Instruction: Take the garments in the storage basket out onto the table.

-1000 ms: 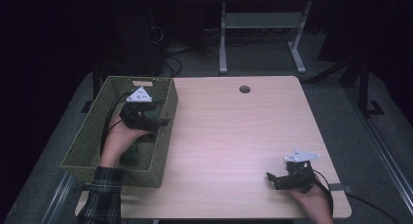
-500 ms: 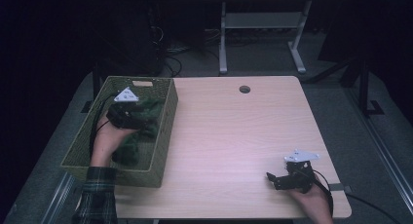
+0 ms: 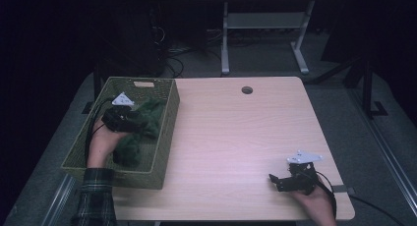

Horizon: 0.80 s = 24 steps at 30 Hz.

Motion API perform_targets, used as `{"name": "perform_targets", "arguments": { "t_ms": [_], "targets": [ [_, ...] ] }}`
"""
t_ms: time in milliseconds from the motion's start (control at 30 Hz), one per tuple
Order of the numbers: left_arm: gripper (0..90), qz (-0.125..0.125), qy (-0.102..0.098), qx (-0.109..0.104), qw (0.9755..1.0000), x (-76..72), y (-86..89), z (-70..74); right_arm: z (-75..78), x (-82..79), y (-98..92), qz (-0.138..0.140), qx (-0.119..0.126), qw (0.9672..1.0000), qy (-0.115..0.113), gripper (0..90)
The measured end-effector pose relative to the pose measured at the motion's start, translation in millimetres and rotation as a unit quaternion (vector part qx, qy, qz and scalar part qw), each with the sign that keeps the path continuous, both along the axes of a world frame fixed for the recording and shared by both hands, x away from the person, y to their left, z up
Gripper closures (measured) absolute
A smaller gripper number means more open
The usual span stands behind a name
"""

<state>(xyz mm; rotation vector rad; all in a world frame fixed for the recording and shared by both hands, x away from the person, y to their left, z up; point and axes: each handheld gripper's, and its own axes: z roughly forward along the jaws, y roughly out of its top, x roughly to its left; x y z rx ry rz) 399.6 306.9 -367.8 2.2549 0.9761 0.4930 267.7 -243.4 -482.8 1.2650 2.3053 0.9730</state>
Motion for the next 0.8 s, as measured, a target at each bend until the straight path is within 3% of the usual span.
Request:
{"name": "perform_targets", "arguments": {
  "t_ms": [300, 800],
  "targets": [
    [44.8, 0.016, 0.02, 0.021, 0.9995, 4.9, 8.1, -12.6, 0.0, 0.0, 0.0, 0.0, 0.0, 1.0, 0.0, 2.8],
    [53.1, 0.038, 0.069, 0.061, 0.995, 11.4, 12.7, -33.8, -0.1, 0.0, -0.1, 0.0, 0.0, 1.0, -0.001, 2.7]
  ]
}}
